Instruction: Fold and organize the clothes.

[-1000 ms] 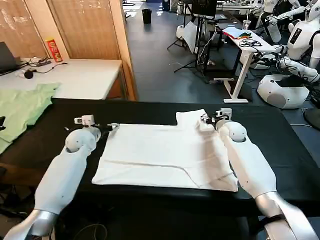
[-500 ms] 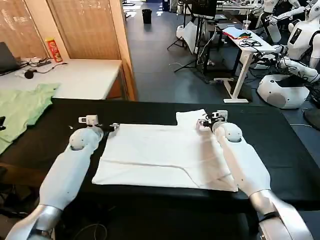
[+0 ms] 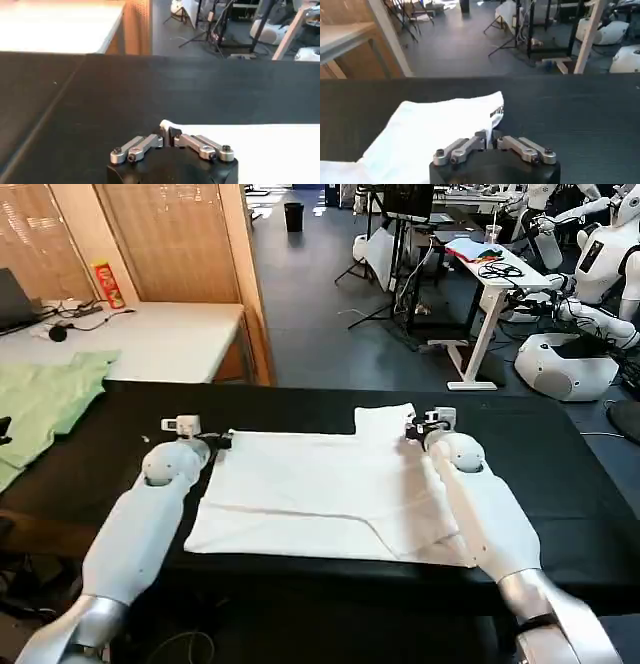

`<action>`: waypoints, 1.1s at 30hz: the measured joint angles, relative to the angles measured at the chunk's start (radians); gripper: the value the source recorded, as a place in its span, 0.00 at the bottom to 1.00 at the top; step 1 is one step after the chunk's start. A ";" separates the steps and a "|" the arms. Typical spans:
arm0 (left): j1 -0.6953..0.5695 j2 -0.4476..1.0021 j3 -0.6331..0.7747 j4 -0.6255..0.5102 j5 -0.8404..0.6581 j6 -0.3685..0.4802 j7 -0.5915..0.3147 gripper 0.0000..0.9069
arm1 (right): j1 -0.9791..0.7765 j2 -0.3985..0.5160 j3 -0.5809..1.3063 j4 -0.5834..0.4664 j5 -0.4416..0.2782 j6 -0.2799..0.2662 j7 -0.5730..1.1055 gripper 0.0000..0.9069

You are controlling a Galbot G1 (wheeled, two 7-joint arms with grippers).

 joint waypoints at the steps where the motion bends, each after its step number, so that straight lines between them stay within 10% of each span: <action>1: 0.008 0.007 -0.003 -0.015 -0.008 0.002 -0.003 0.18 | -0.015 -0.013 0.005 0.027 0.008 0.000 0.000 0.09; 17: 0.294 0.146 -0.115 -0.459 -0.142 0.059 -0.083 0.18 | -0.391 -0.247 0.123 0.553 0.124 -0.174 0.084 0.09; 33: 0.605 0.182 -0.241 -0.758 -0.119 0.061 -0.106 0.18 | -0.628 -0.320 0.156 0.760 0.140 -0.223 0.119 0.09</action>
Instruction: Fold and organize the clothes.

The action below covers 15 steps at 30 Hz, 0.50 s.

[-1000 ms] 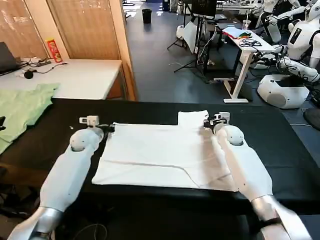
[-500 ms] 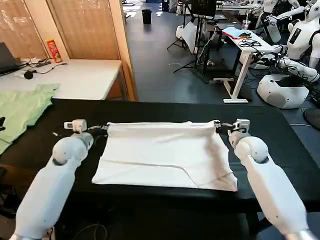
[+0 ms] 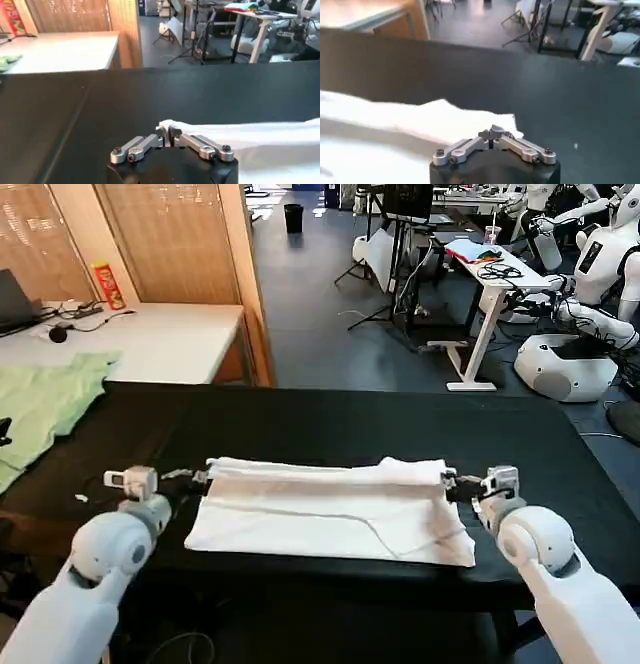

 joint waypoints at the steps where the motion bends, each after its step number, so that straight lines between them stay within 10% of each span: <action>1: 0.013 0.000 -0.007 -0.007 0.000 -0.001 0.001 0.18 | -0.006 -0.002 0.000 0.004 0.000 0.000 0.000 0.09; 11: 0.116 -0.003 -0.050 -0.037 0.003 0.008 -0.002 0.25 | -0.041 -0.003 0.005 0.019 -0.004 0.000 -0.002 0.13; 13: 0.131 -0.008 -0.050 -0.038 0.012 0.009 -0.006 0.97 | -0.047 -0.004 0.011 0.026 -0.003 0.000 -0.007 0.51; 14: 0.138 -0.011 -0.050 -0.037 0.018 0.010 -0.009 0.97 | -0.053 -0.005 0.017 0.032 -0.003 0.000 -0.006 0.97; 15: 0.143 -0.014 -0.051 -0.036 0.019 0.012 -0.015 0.97 | -0.058 -0.007 0.021 0.035 -0.003 0.000 -0.005 0.97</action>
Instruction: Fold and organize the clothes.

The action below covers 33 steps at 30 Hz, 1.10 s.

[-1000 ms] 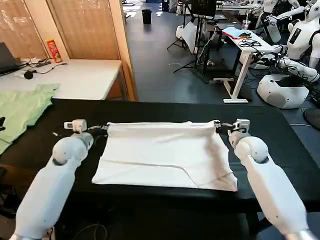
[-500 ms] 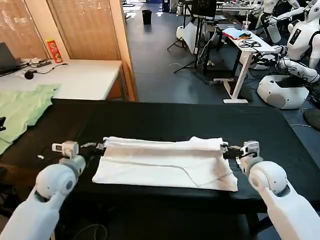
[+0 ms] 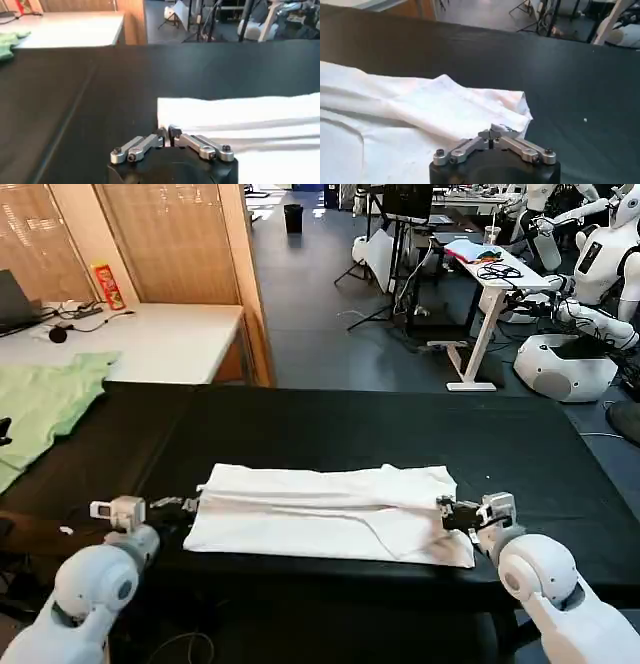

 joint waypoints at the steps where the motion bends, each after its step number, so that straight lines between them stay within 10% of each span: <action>1: 0.005 -0.003 -0.001 0.000 -0.001 0.006 -0.005 0.97 | -0.005 -0.002 0.005 0.004 0.001 0.000 0.001 0.97; 12: 0.070 0.007 -0.052 -0.089 -0.017 0.012 -0.008 0.97 | -0.036 0.007 0.120 0.052 0.047 0.000 0.014 0.97; 19: 0.031 -0.021 -0.061 -0.122 -0.075 0.012 -0.067 0.97 | 0.061 0.097 0.101 -0.054 -0.079 0.047 0.040 0.97; 33: -0.252 -0.116 0.063 0.188 -0.072 -0.011 -0.039 0.97 | 0.230 0.280 0.014 -0.303 -0.165 0.103 0.026 0.89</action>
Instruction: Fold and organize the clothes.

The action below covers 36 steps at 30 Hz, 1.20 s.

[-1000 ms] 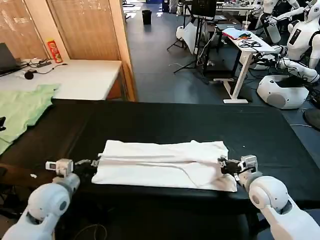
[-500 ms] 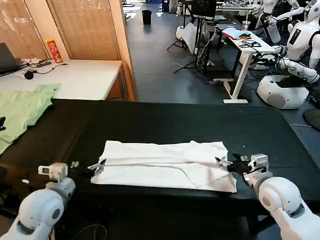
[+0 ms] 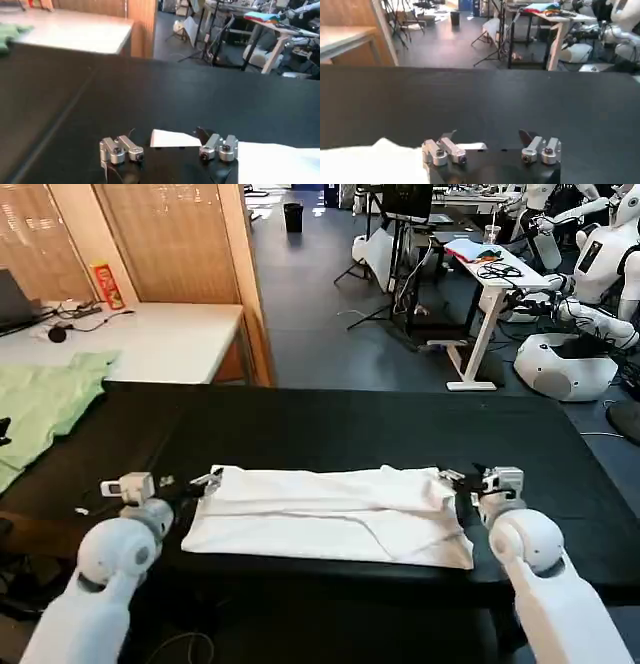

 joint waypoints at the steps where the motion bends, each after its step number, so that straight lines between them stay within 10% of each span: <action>1: -0.007 -0.003 0.003 0.014 0.001 -0.003 0.006 0.97 | 0.001 0.005 -0.001 -0.004 -0.003 0.001 -0.001 0.88; 7: -0.044 -0.022 0.020 0.092 0.012 -0.021 0.026 0.97 | -0.002 0.024 -0.004 -0.016 -0.013 0.003 -0.003 0.82; 11: -0.061 -0.031 0.025 0.130 0.012 -0.029 0.041 0.42 | -0.003 0.030 -0.004 -0.018 -0.016 0.003 -0.003 0.80; 12: -0.063 -0.032 0.027 0.137 0.012 -0.030 0.042 0.22 | -0.003 0.032 -0.004 -0.019 -0.017 0.003 -0.003 0.70; 21: -0.068 -0.038 0.034 0.175 0.055 -0.042 0.042 0.00 | -0.021 0.055 -0.003 -0.024 -0.057 0.029 -0.004 0.08; 33: -0.044 -0.039 0.031 0.147 0.167 -0.087 0.071 0.00 | -0.052 0.093 0.022 -0.009 -0.134 0.092 0.013 0.04; 35: -0.041 -0.037 0.026 0.147 0.185 -0.095 0.074 0.27 | -0.055 0.093 0.023 -0.005 -0.132 0.092 0.006 0.05; 36: -0.039 -0.036 0.025 0.146 0.191 -0.099 0.077 0.89 | -0.057 0.092 0.024 -0.001 -0.132 0.092 -0.004 0.31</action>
